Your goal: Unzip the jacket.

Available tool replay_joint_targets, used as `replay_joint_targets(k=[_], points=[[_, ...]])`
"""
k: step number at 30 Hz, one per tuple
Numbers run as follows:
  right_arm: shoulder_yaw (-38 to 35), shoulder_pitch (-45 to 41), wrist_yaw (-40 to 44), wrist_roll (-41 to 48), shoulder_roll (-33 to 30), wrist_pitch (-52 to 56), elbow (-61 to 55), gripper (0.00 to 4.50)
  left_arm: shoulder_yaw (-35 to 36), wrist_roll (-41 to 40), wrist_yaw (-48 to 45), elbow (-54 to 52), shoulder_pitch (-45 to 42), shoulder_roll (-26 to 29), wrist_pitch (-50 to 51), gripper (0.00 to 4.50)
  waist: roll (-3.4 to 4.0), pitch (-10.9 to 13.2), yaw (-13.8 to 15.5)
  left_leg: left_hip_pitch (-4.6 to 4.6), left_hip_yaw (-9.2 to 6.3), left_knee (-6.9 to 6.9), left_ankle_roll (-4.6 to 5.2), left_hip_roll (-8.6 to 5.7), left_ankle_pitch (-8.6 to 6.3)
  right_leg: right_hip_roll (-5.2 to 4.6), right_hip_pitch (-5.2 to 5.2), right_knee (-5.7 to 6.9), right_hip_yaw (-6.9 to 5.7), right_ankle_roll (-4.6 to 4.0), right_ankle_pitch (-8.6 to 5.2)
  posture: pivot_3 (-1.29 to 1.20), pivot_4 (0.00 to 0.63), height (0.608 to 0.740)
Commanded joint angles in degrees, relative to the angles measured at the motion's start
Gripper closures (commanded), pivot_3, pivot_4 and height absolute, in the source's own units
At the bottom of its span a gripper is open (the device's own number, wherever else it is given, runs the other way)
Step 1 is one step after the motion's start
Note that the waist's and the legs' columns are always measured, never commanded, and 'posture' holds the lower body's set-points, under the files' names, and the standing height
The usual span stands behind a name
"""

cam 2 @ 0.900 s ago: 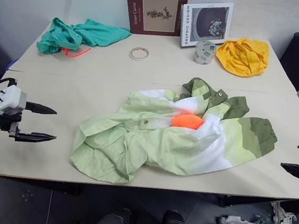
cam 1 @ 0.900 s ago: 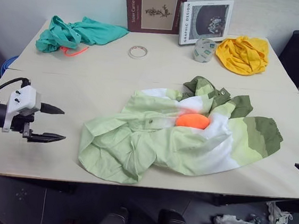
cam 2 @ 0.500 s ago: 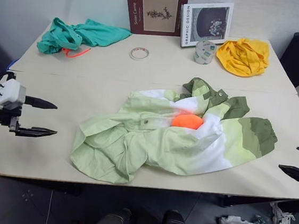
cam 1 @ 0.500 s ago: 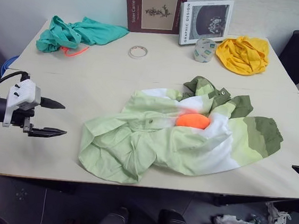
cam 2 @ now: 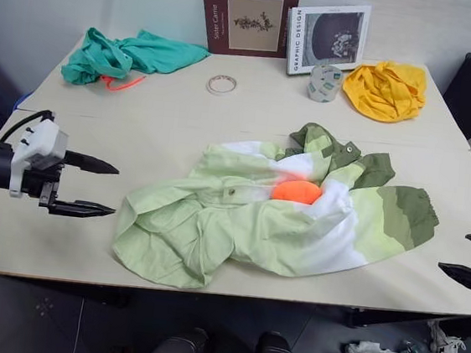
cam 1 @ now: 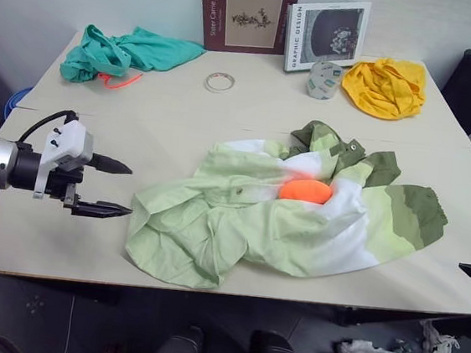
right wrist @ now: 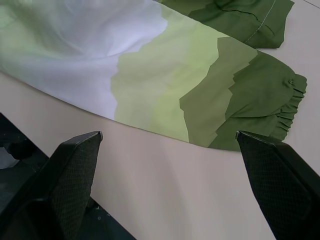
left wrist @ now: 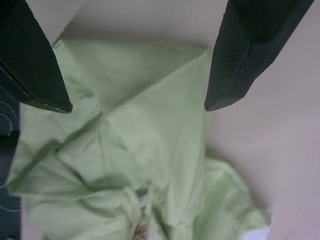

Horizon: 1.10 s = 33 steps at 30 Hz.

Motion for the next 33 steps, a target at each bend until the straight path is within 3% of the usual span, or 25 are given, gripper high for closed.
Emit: replay_joint_targets(k=[1, 6, 11, 19, 22, 27, 31, 33], points=[[3.6, -1.7, 0.9, 0.63, -2.76, -0.34, -5.35, 0.04, -6.12, -2.98, -0.65, -7.93, -6.4, -4.7, 3.78, 0.04, 0.0, 0.0, 0.1, 0.0, 0.0, 0.07, 0.0, 0.0, 0.0, 0.0, 0.03, 0.02, -0.01, 0.0, 0.0, 0.0, 0.15, 0.74], [13.01, -4.21, -0.68, -5.42, -3.0, -9.51, -8.34, 0.04, -15.81, 0.36, 0.63, -10.47, -13.22, -13.76, 3.99, 0.04, -0.01, 0.0, 0.09, 0.0, 0.0, 0.17, 0.0, -0.02, 0.0, 0.03, 0.05, 0.09, -0.04, 0.03, 0.02, 0.0, 0.15, 0.74], [27.76, -10.84, -6.68, -18.34, -2.52, -26.15, -3.63, 0.04, -27.22, 7.8, 1.6, -8.31, -17.49, -22.92, 0.56, 0.04, -0.03, 0.02, 0.04, -0.04, 0.05, 0.2, 0.0, -0.07, 0.01, 0.04, 0.03, 0.07, -0.02, 0.04, 0.02, 0.0, 0.15, 0.74], [40.63, -24.07, -11.48, -29.85, -2.4, -41.0, 10.04, 0.04, -36.79, 22.87, 6.35, -1.67, -18.22, -27.47, -8.89, 0.04, -0.04, 0.02, -0.14, -0.04, 0.17, 0.19, -0.01, -0.04, 0.02, 0.14, -0.06, 0.1, 0.07, 0.04, 0.02, 0.0, 0.15, 0.74], [43.95, -28.88, -12.35, -31.87, -1.2, -43.39, 14.57, 0.0, -36.56, 24.61, 5.93, -0.51, -17.38, -26.63, -11.52, 0.59, -0.05, 0.03, -0.13, -0.05, 0.18, 0.19, -0.01, 0.0, 0.02, 0.18, -0.08, 0.1, 0.08, 0.03, 0.02, 0.0, 0.15, 0.74], [48.27, -34.39, -12.44, -34.13, 1.43, -46.0, 21.05, 0.0, -35.2, 24.54, 4.82, -0.88, -16.0, -25.49, -11.63, 2.24, -0.04, 0.02, -0.1, -0.05, 0.18, 0.18, -0.01, -0.03, 0.02, 0.16, -0.09, 0.11, 0.11, 0.03, 0.02, 0.0, 0.15, 0.74], [49.42, -36.05, -11.41, -33.6, 2.74, -46.24, 23.62, 0.98, -34.04, 23.72, 4.4, -2.51, -15.02, -25.11, -10.12, 3.54, -0.06, 0.02, -0.1, -0.04, 0.17, 0.24, -0.01, -0.01, 0.02, 0.17, -0.07, 0.13, 0.1, 0.03, 0.02, 0.0, 0.15, 0.74], [49.72, -36.13, -10.79, -33.6, 2.75, -46.62, 24.15, 1.71, -33.8, 23.74, 4.37, -2.88, -14.73, -24.89, -9.91, 4.22, -0.06, 0.02, -0.09, -0.04, 0.17, 0.25, -0.01, -0.01, 0.02, 0.16, -0.07, 0.15, 0.1, 0.03, 0.02, 0.0, 0.15, 0.74]])
